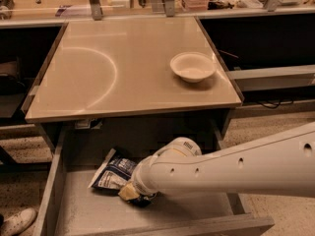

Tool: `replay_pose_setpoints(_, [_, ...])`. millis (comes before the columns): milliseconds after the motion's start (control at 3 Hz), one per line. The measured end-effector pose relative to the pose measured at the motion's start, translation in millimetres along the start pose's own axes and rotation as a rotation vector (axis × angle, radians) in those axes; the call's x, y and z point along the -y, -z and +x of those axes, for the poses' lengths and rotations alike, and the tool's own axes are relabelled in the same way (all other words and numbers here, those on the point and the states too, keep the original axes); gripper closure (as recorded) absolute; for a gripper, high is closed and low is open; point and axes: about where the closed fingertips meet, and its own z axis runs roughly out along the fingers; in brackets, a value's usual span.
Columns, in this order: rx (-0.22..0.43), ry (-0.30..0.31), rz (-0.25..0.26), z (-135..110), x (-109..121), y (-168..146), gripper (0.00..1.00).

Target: Pick blue chip bag from top drawer and place on counter

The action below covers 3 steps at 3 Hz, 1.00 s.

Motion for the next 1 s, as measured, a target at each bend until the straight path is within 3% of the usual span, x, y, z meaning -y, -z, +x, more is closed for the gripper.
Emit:
replay_pose_setpoints(667, [0.018,0.012,-0.006,-11,-2,10,0.87])
replay_pose_setpoints(1000, [0.03,-0.021,0.007,-29,6,59,1.0])
